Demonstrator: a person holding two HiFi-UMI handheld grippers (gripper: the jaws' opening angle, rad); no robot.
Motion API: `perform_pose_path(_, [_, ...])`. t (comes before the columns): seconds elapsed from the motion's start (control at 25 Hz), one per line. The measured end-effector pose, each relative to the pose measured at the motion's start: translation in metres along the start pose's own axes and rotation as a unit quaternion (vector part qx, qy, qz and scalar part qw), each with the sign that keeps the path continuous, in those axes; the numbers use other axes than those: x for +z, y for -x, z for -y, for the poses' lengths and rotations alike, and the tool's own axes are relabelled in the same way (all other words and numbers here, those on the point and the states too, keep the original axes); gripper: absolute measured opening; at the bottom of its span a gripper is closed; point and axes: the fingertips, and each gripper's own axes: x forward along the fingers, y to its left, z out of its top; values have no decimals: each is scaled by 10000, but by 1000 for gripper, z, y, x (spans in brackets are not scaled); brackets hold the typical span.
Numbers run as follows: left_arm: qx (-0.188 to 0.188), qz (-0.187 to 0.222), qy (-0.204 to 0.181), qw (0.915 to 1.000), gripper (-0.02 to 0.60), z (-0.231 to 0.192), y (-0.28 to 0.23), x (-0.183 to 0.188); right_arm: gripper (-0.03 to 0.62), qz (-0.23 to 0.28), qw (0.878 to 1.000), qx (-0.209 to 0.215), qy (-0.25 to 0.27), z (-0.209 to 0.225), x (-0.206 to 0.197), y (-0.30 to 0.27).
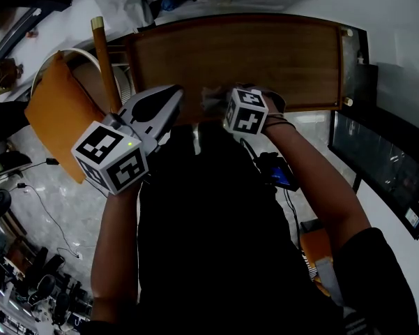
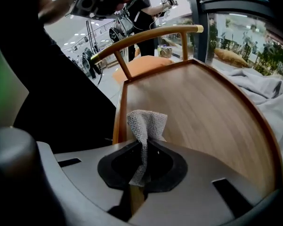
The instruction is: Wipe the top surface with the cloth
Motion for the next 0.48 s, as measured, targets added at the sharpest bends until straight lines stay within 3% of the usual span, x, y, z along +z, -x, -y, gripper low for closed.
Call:
perform_pose_path(0.28, [-31, -54, 26, 10000, 12, 3, -4, -3, 37, -232, 9937, 1061, -286, -23, -6, -2])
perform_pose_path(0.48, [-37, 23, 9, 10000, 12, 7, -1, -1, 37, -501, 9828, 1698, -520, -33, -14, -2])
